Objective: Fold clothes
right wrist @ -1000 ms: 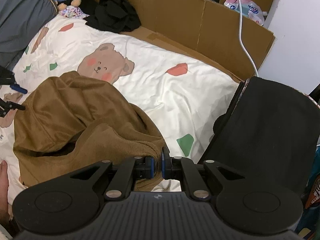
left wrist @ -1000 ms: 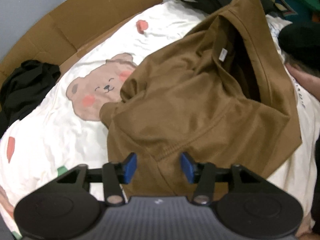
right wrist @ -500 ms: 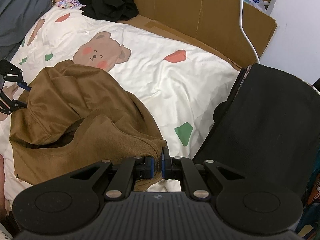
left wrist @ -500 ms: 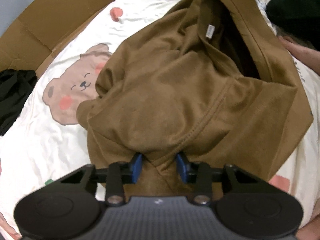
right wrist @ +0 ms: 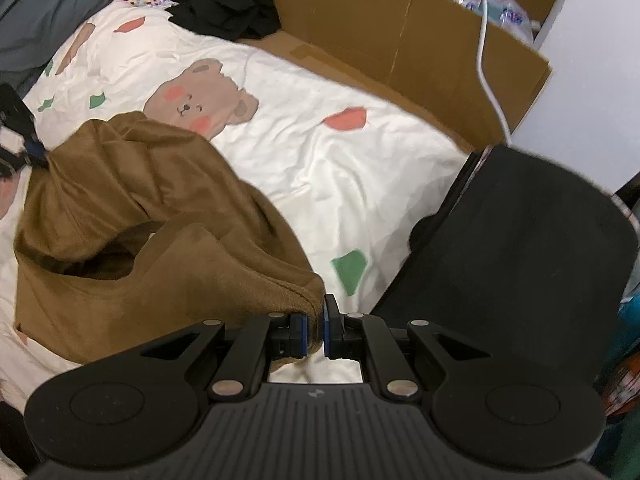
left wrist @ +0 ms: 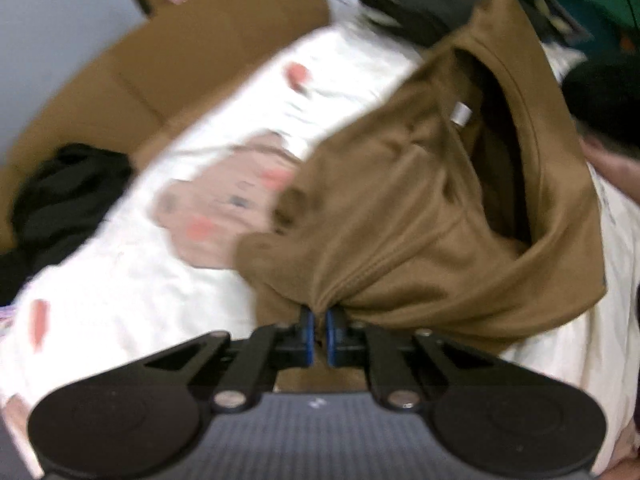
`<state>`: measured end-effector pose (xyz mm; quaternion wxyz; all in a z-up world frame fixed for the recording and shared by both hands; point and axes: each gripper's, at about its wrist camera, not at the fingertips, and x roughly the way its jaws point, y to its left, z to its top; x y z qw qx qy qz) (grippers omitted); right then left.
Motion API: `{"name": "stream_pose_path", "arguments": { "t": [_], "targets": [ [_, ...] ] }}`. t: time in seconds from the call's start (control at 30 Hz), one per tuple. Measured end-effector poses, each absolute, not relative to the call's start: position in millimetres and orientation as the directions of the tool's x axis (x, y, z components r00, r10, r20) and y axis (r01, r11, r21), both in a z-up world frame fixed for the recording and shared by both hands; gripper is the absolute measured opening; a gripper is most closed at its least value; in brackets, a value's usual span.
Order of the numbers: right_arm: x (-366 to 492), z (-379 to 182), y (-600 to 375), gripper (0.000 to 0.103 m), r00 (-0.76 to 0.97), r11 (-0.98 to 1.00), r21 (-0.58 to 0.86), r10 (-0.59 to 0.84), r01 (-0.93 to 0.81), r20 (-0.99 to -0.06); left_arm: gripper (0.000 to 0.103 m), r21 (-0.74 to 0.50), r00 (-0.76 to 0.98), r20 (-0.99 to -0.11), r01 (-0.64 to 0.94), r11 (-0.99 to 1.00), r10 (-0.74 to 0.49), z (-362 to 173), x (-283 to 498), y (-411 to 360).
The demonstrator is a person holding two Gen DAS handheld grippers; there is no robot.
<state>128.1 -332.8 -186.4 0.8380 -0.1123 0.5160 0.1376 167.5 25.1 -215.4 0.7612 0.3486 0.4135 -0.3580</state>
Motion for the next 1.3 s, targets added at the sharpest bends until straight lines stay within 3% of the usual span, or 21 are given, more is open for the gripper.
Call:
{"name": "stream_pose_path", "arguments": {
  "t": [0.37, 0.8, 1.0, 1.3],
  "targets": [
    [131.6, -129.3, -314.5, 0.005, 0.589, 0.910, -0.184, 0.077, -0.371, -0.804, 0.005, 0.329, 0.600, -0.770, 0.663, 0.673, -0.215, -116.0, 159.8, 77.8],
    [121.3, 15.4, -300.3, 0.005, 0.838, 0.910, -0.273, 0.129, -0.313, -0.531, 0.005, 0.160, 0.863, -0.437, 0.352, 0.922, -0.254, 60.5, 142.5, 135.8],
    [100.0, 91.2, -290.1, 0.005, 0.907, 0.910, -0.289, 0.175, -0.298, -0.384, 0.005, 0.128, 0.913, -0.312, 0.313, 0.941, -0.261, 130.3, 118.6, 150.3],
    [63.5, 168.3, -292.1, 0.005, 0.948, 0.899, -0.344, 0.186, -0.270, -0.259, 0.005, 0.109, 0.938, -0.150, 0.330, 0.938, -0.313, 208.0, 63.3, 147.3]
  ]
}}
